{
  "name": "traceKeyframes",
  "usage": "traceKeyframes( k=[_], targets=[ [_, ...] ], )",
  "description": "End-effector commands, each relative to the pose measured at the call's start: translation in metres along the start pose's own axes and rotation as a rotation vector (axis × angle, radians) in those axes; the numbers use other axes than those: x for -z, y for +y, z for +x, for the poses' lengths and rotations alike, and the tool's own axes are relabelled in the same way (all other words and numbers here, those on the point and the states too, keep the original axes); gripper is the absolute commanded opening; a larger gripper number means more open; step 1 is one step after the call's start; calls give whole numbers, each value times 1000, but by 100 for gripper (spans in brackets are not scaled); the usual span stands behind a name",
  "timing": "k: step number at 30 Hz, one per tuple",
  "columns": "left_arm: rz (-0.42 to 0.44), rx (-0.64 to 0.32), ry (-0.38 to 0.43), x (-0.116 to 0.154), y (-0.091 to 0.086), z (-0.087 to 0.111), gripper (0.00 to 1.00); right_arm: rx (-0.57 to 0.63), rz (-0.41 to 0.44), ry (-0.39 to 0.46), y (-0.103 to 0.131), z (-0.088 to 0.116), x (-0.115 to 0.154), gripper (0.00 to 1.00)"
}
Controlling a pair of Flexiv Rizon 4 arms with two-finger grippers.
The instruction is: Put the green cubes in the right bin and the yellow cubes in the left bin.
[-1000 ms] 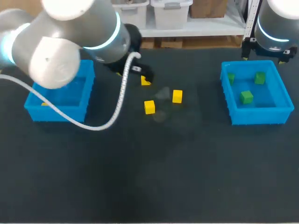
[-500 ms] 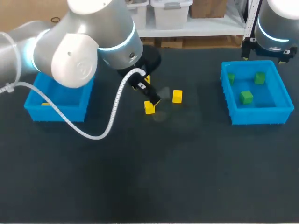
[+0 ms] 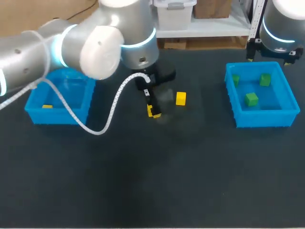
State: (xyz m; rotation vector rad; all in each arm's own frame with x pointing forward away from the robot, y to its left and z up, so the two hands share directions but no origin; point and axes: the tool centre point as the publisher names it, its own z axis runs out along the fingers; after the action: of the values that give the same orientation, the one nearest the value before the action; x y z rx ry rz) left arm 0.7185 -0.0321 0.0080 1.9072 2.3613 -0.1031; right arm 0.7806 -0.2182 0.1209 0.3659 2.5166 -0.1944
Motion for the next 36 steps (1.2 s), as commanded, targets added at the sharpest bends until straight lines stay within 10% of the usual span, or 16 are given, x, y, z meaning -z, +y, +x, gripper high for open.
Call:
traceKeyframes(
  k=[1,2,3,4,13,24,36],
  targets=[
    [156,-337,387,-13,6,-11,100,-2,-2,-6,-1,2,1,100],
    [160,-340,402,-16,5,-9,98,-2,-2,-6,-1,2,1,100],
    [153,-335,408,-19,5,-8,39,-2,-2,-6,-1,2,1,100],
    [141,-343,427,-21,5,-6,0,-2,-2,-6,-1,2,1,100],
    [-18,-315,450,-20,17,1,0,-2,-2,-6,-1,2,1,100],
    [-288,24,39,72,53,-1,0,-2,-2,-6,-1,2,1,100],
    [-536,631,-172,134,109,99,0,-2,-2,-6,-1,2,1,100]
  ],
)
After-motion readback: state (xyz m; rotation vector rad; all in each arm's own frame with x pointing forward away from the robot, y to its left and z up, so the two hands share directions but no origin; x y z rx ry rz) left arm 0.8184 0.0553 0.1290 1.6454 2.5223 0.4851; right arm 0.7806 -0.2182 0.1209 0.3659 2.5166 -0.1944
